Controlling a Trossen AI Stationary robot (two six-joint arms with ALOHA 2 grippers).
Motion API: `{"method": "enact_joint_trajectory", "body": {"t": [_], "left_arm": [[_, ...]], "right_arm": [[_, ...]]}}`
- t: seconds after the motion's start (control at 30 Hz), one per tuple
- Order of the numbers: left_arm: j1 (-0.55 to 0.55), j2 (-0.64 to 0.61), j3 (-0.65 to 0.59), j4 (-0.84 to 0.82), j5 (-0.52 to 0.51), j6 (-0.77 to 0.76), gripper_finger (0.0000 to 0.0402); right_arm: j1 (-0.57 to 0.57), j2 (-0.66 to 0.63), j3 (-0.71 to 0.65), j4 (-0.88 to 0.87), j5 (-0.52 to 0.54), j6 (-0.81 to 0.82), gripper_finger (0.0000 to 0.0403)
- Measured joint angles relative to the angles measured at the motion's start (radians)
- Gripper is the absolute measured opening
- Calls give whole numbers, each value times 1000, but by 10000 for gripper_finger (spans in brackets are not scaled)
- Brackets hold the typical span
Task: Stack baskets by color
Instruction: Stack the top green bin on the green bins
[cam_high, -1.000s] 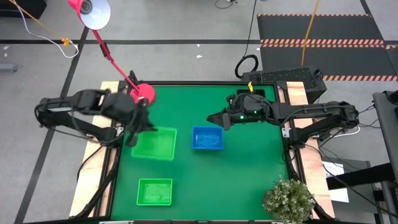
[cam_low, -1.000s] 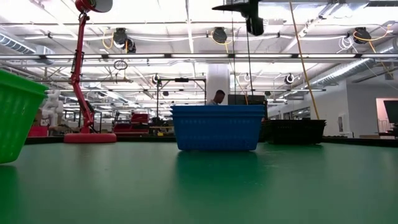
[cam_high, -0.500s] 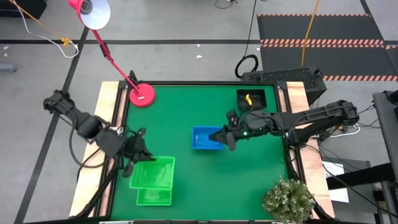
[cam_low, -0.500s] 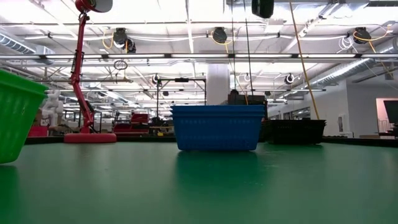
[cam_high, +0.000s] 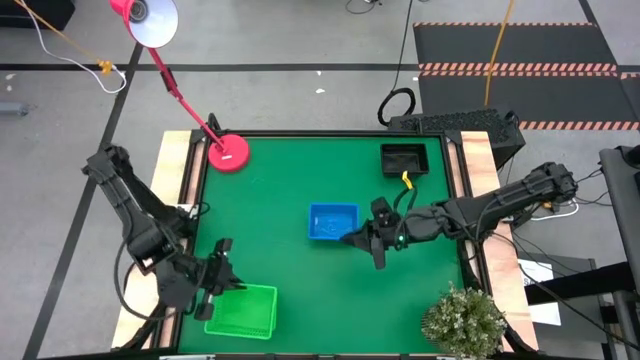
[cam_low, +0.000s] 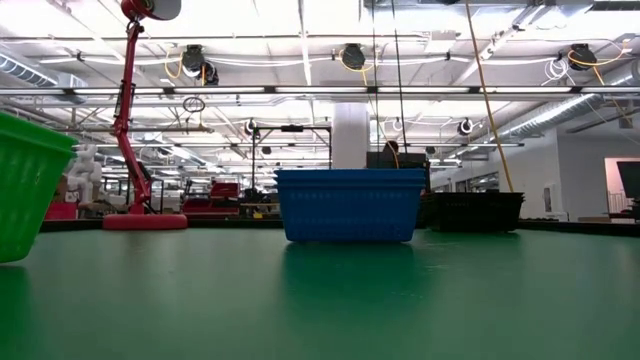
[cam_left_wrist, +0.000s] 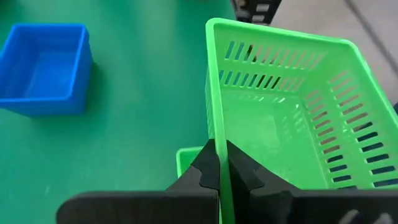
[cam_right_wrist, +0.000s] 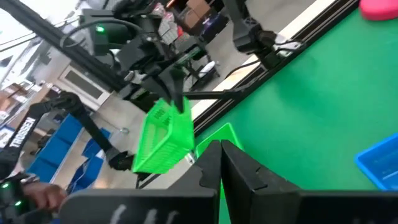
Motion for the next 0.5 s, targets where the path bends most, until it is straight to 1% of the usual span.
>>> {"method": "enact_joint_trajectory", "body": {"t": [0.07,0.17,0.37,0.5], "left_arm": [[-6,19,-10,0,-2,0,0],[-12,25,-70,42,-2,-20,0],[-14,-4,-238,212,0,-39,1],[-4,-8,-317,318,1,-43,1]], "right_arm": [[8,0,0,1,-1,1,1],[11,0,0,1,-3,4,1],[22,0,0,6,-4,6,0],[28,0,0,6,-5,2,0]]}}
